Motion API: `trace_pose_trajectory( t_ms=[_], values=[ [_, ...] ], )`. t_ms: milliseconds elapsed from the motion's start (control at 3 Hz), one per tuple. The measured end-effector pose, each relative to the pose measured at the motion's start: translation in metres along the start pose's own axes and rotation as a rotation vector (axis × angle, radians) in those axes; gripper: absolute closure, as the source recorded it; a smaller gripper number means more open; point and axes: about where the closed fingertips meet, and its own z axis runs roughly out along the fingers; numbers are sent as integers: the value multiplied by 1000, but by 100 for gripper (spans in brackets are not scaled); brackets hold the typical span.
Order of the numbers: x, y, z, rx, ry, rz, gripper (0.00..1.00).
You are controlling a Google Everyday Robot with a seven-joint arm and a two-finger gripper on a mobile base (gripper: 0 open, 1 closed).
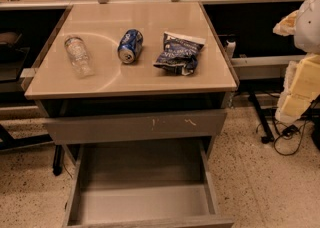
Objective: Place water bottle into middle drawer
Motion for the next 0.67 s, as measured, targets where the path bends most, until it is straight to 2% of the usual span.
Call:
trace_pose_trajectory(
  t_ms=[333, 667],
  values=[
    [-9, -2, -7, 2, 2, 5, 0],
    [-48, -26, 2, 0, -9, 11, 0]
  ],
)
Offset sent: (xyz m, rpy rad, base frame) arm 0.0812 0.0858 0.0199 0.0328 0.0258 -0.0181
